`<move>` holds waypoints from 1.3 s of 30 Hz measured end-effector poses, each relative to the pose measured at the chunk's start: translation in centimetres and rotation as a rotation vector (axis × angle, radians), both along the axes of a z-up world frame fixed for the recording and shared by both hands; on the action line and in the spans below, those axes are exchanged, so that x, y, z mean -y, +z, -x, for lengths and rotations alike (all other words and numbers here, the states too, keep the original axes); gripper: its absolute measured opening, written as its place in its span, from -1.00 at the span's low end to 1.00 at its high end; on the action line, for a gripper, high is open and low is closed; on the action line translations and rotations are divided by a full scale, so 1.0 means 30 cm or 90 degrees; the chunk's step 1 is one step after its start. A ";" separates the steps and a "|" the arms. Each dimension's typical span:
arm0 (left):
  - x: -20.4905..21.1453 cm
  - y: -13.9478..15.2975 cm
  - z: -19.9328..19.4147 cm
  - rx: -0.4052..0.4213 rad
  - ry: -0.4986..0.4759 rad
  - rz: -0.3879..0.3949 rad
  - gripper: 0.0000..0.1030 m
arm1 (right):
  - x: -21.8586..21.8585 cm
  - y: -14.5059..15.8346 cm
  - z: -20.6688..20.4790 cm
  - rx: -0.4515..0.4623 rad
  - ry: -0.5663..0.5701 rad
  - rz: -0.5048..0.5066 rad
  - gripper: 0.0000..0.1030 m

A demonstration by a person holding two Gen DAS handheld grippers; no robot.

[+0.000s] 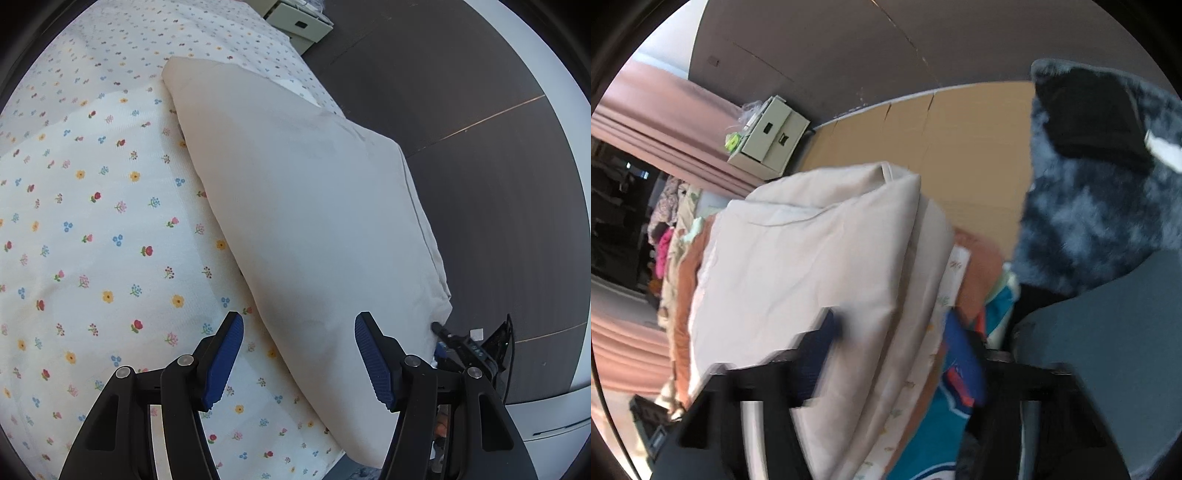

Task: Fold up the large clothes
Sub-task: 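Carry the bundle with the right tool and lay it on the folded clothes stack, then open the right tool and withdraw both tools from the stack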

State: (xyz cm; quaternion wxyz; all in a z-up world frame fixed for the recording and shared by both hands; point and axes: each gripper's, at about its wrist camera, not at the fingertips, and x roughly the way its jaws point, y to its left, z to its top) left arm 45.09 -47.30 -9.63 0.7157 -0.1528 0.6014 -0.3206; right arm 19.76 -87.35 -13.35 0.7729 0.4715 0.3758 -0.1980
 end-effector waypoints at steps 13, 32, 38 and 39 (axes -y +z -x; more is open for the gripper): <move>-0.059 -0.001 0.000 0.006 -0.004 0.012 0.25 | 0.023 0.041 -0.063 -0.026 -0.015 0.055 -0.50; -0.268 0.388 0.245 0.185 -0.006 0.025 0.89 | -0.334 0.454 0.164 -0.004 0.082 0.206 0.81; -0.362 0.506 0.347 0.267 0.002 0.023 0.99 | -0.465 0.594 0.247 0.033 0.105 0.259 1.00; -0.377 0.519 0.365 0.276 0.002 0.022 0.99 | -0.482 0.610 0.257 0.037 0.107 0.264 1.00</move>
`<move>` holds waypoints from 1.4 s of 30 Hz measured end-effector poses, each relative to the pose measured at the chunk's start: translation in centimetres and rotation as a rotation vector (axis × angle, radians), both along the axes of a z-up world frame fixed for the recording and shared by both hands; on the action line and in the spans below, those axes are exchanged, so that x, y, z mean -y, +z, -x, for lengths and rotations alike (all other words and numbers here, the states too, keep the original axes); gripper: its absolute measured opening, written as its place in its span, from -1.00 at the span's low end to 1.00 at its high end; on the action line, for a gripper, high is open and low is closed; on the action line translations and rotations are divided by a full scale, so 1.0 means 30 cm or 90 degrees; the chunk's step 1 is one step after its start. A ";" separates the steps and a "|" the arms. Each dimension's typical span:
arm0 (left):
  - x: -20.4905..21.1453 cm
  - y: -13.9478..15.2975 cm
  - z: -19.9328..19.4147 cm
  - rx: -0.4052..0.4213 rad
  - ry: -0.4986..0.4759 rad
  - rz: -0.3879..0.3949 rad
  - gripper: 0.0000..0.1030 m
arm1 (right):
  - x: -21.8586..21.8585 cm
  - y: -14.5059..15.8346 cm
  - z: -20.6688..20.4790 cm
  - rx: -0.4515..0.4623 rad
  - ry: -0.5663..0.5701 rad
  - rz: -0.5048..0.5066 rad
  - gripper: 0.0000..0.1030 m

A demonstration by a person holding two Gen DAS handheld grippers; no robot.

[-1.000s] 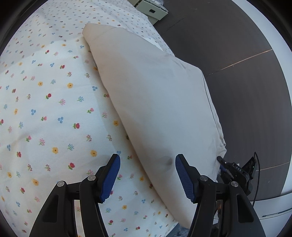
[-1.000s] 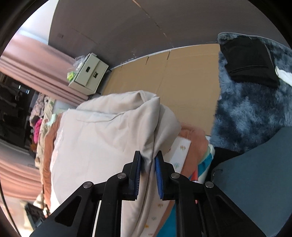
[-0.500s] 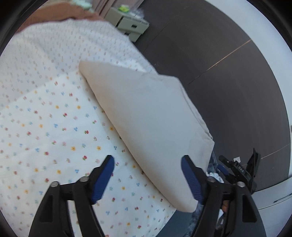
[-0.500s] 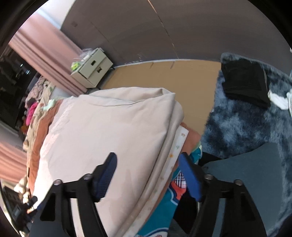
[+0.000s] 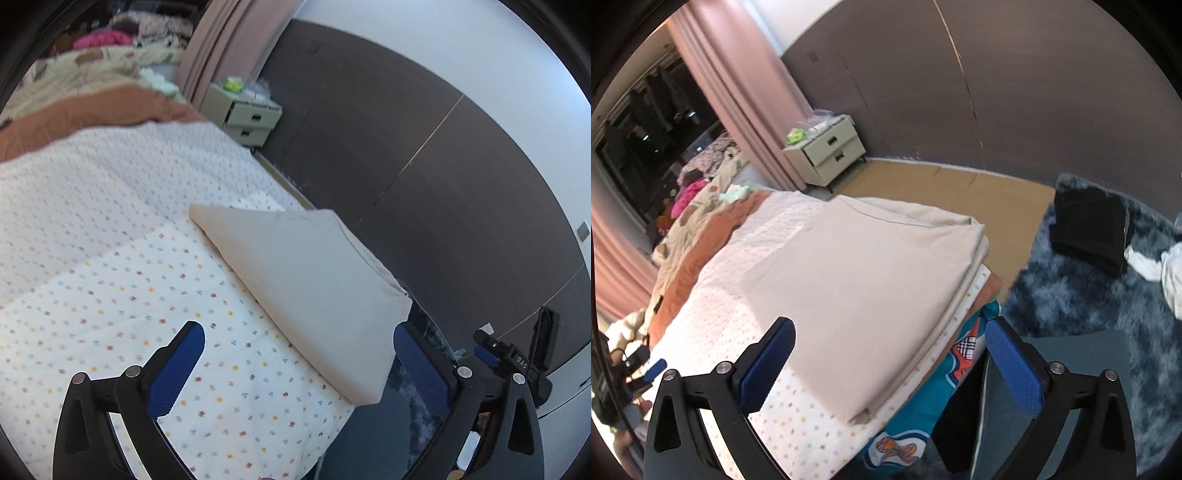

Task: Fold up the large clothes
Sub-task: 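Open the right tool and withdraw both tools from the stack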

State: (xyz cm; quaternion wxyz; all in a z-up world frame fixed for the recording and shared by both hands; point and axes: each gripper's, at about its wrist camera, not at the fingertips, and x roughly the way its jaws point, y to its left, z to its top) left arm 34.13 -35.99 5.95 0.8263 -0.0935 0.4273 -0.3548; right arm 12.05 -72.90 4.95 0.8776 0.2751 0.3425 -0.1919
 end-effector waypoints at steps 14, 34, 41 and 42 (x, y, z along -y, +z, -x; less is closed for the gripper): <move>-0.218 0.133 0.290 0.104 0.047 -0.005 0.99 | -0.217 0.161 0.176 0.068 0.068 0.068 1.00; -0.486 0.260 0.803 0.246 0.142 0.008 0.99 | -0.476 0.263 0.526 0.167 0.175 0.160 1.00; -0.579 0.309 0.985 0.302 0.177 -0.005 0.99 | -0.547 0.278 0.616 0.197 0.217 0.168 1.00; -0.590 0.313 1.009 0.308 0.184 -0.015 0.99 | -0.564 0.280 0.632 0.202 0.226 0.174 1.00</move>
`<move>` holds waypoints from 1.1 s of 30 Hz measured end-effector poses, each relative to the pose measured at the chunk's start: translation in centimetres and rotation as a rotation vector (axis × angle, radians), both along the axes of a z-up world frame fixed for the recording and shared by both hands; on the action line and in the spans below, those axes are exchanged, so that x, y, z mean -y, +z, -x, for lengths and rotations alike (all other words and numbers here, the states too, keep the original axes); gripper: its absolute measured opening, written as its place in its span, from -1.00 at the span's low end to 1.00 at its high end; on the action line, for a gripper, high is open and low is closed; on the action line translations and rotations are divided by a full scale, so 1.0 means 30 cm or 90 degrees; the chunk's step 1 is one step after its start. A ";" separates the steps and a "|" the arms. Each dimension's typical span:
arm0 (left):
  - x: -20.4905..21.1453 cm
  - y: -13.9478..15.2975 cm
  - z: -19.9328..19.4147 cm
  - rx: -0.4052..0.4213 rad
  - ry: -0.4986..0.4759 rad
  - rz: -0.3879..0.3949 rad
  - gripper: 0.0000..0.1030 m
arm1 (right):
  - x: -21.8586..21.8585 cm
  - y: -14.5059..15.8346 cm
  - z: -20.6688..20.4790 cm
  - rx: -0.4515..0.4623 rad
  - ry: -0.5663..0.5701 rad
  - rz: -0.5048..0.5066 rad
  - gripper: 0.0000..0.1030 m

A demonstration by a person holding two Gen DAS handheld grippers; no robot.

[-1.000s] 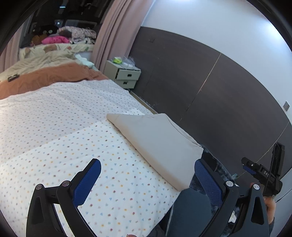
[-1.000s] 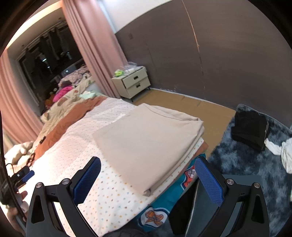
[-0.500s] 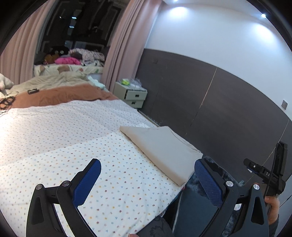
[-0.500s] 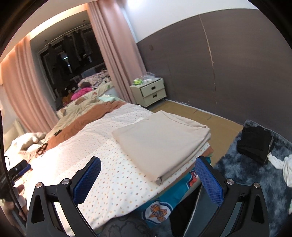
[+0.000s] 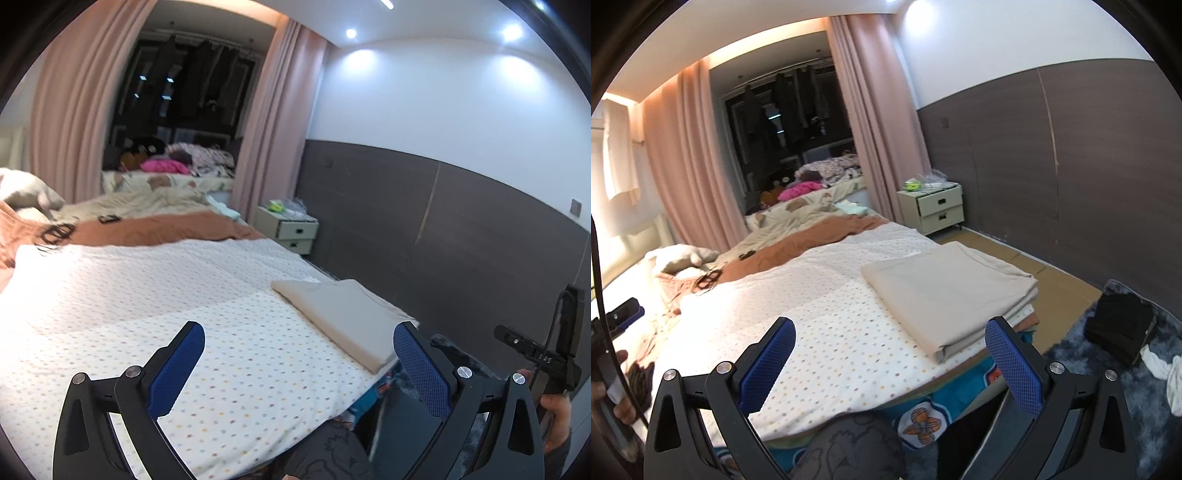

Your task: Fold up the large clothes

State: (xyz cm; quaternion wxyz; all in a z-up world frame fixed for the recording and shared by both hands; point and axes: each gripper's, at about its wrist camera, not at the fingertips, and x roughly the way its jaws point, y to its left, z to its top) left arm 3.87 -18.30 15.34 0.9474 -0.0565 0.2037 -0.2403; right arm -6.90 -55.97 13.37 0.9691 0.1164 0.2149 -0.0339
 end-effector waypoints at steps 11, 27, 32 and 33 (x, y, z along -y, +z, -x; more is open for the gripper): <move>-0.083 -0.013 0.199 0.049 0.031 -0.026 0.99 | -0.145 0.021 0.115 0.037 0.054 0.053 1.00; -0.226 -0.130 0.305 0.043 0.107 -0.028 0.99 | -0.272 -0.083 0.114 0.027 0.094 0.079 1.00; -0.227 -0.171 0.292 0.022 0.128 -0.053 0.99 | -0.310 -0.125 0.064 0.003 0.108 0.065 1.00; -0.229 -0.176 0.291 0.021 0.131 -0.054 0.99 | -0.319 -0.133 0.063 0.000 0.110 0.067 1.00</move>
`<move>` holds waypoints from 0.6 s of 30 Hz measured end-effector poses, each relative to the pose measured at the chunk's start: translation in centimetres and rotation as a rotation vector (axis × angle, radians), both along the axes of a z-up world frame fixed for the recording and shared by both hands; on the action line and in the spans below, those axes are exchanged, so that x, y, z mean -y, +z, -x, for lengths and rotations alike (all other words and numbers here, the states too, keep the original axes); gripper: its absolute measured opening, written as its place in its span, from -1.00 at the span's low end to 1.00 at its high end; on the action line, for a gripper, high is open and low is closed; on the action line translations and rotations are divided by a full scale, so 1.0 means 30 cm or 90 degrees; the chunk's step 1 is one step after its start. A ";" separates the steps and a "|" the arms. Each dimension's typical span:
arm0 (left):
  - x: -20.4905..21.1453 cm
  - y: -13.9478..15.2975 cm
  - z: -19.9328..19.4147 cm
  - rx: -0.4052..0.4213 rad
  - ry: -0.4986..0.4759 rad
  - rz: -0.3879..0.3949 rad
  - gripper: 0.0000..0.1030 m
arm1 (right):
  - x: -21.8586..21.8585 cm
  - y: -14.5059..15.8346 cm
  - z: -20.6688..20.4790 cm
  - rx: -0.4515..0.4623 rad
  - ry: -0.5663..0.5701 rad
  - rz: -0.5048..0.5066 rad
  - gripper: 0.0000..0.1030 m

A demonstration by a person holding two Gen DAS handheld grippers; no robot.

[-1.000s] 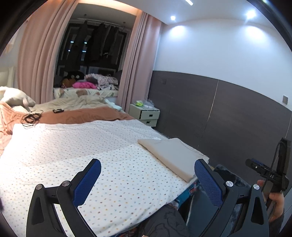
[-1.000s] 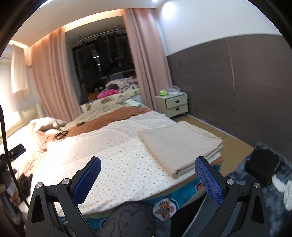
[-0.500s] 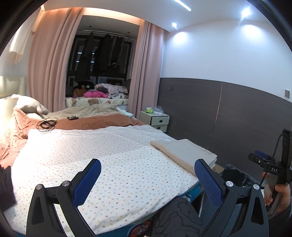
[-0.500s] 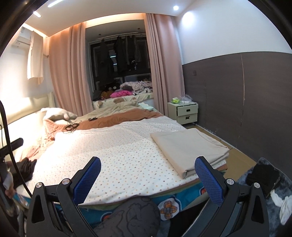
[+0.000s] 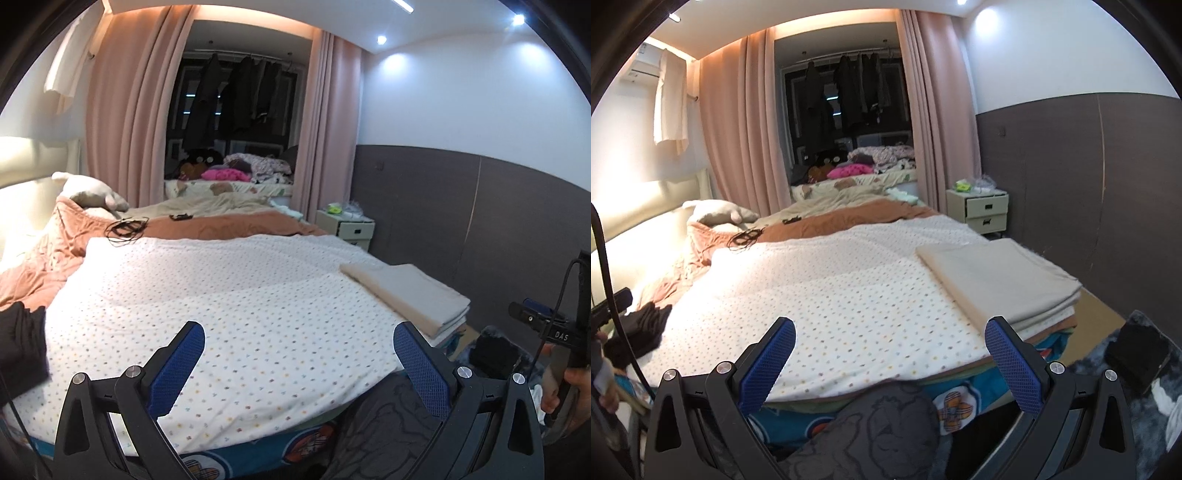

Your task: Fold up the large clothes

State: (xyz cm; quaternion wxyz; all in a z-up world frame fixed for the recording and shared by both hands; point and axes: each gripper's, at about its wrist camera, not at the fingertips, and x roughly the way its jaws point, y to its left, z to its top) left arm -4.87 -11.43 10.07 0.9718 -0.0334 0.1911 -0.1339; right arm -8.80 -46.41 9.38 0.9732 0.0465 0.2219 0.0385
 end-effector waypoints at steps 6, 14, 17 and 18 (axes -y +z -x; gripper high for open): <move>-0.002 -0.034 -0.005 -0.013 0.006 0.003 0.99 | -0.028 -0.038 -0.015 -0.022 0.000 0.007 1.00; -0.015 -0.045 -0.002 -0.020 0.015 0.005 0.99 | -0.023 -0.043 -0.007 -0.020 -0.004 0.002 1.00; -0.016 -0.046 0.001 -0.019 0.017 0.008 0.99 | -0.023 -0.043 -0.010 -0.021 -0.003 0.002 1.00; -0.018 -0.046 0.003 -0.019 0.016 0.009 0.99 | -0.023 -0.043 -0.010 -0.022 -0.003 0.003 1.00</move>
